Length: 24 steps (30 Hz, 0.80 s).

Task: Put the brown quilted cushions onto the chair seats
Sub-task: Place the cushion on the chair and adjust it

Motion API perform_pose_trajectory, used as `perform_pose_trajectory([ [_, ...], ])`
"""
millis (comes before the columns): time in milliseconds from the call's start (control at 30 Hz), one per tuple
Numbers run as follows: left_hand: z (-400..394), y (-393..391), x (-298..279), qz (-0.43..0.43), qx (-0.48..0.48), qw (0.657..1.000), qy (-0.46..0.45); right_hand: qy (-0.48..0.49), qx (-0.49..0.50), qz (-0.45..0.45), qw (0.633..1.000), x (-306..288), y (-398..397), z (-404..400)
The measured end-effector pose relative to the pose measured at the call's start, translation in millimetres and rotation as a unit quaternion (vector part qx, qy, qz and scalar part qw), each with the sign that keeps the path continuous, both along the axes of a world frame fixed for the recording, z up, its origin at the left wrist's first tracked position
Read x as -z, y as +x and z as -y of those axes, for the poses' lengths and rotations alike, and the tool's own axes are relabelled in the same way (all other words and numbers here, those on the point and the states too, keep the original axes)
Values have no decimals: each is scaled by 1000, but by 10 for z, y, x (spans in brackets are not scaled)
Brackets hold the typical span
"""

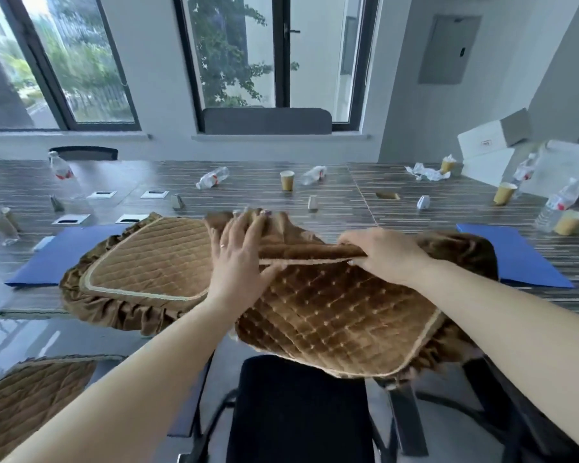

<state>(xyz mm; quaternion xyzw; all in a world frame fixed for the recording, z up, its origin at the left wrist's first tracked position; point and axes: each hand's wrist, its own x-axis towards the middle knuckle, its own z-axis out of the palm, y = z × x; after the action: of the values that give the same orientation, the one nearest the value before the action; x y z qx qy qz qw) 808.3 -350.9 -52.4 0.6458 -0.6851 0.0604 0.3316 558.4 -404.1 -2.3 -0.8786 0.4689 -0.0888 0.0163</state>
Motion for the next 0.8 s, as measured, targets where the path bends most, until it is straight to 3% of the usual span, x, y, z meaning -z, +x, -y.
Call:
perform_pose_trajectory([
  [67,39,-77,-120,96,63,992,43,-18,-65,-54,996,-133,105,56],
  [133,55,-142,-196,135,76,978,143,-50,-121,-88,988,-264,197,104],
  [200,18,-208,-247,88,55,978,181,-80,-159,-101,979,-368,256,157],
  [333,-39,-270,-271,24,-11,993,117,-114,-190,-56,974,-363,258,263],
  [433,-50,-233,-330,-24,-26,994,100,-208,-171,-6,963,-227,144,295],
  [533,-78,-142,-487,-93,-12,992,89,-242,-82,73,964,-78,-102,325],
  [600,-118,-68,-594,-170,-10,983,64,-177,32,160,971,97,-292,308],
  [667,-186,17,-668,-266,-15,963,31,-99,154,237,954,368,-455,259],
  [733,-268,107,-732,-400,3,916,15,-19,259,318,912,683,-586,181],
  [800,-313,210,-746,-521,21,853,10,88,344,424,833,947,-683,171],
])
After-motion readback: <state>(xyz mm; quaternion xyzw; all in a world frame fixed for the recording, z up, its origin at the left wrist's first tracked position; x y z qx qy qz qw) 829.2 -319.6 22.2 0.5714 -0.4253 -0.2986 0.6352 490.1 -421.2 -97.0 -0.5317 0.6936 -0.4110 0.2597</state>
